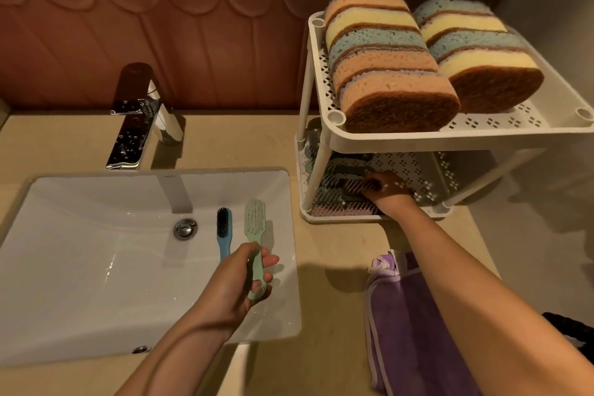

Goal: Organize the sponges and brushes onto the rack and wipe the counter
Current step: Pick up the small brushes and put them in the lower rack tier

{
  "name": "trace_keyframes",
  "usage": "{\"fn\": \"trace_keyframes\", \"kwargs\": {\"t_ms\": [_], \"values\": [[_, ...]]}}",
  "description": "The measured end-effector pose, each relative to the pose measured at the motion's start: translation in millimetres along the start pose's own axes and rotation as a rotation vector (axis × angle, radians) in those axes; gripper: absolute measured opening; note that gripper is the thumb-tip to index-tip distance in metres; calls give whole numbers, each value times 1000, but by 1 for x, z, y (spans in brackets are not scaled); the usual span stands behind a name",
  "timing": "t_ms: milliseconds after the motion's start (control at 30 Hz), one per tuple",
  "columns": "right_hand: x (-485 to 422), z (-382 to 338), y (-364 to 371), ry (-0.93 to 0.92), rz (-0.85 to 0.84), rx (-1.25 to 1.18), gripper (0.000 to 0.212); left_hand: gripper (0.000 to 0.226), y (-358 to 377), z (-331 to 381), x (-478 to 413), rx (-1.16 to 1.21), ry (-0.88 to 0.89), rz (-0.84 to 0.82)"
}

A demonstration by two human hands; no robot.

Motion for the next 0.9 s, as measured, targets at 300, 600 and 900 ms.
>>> {"fn": "trace_keyframes", "kwargs": {"t_ms": [300,600,900], "values": [[12,-3,-1,-16,33,-13,25,21,-1,0,3,10,-14,-13],[23,-5,-5,-25,105,-77,29,21,-3,2,9,-50,-18,-46],[123,-84,18,-122,51,-586,12,26,3,7,12,-246,100,-88]]}}
Point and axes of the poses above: each hand's wrist, its own x-axis away from the middle knuckle, its own y-axis out of the palm, z = x × y, the point moved 9 cm from there along -x, towards the middle knuckle, and after that the axes turned 2 degrees about -y, right-handed, at the moved point
